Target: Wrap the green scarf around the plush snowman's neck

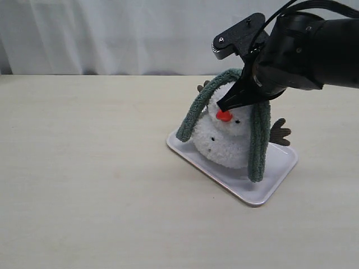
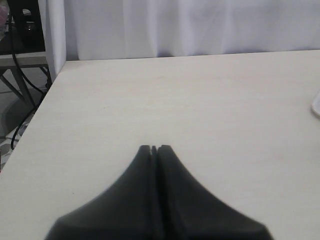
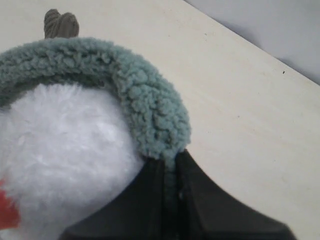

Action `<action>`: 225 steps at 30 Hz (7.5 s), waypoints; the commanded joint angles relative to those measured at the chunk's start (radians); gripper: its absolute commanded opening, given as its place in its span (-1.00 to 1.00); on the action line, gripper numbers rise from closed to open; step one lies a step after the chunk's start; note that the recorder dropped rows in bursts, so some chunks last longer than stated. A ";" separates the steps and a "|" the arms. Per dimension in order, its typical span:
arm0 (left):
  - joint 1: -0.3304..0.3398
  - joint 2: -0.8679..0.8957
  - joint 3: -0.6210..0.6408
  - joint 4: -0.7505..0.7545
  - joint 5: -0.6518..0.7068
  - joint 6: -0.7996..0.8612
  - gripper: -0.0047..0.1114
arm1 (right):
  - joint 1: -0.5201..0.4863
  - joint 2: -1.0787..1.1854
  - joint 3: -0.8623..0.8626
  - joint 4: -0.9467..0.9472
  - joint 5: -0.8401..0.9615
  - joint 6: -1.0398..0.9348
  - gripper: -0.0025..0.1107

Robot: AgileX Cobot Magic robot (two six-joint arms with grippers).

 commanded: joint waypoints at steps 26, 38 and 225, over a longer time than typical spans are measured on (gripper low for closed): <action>-0.002 -0.002 0.002 -0.013 -0.031 0.000 -0.92 | -0.006 -0.067 -0.135 0.259 0.279 -0.164 -0.05; -0.002 -0.002 0.002 -0.013 -0.031 0.000 -0.92 | -0.117 -0.365 0.003 0.459 0.221 -0.230 -0.05; -0.002 -0.002 0.002 -0.013 -0.031 0.000 -0.92 | -0.285 0.086 -0.066 0.770 -0.066 -0.776 -0.88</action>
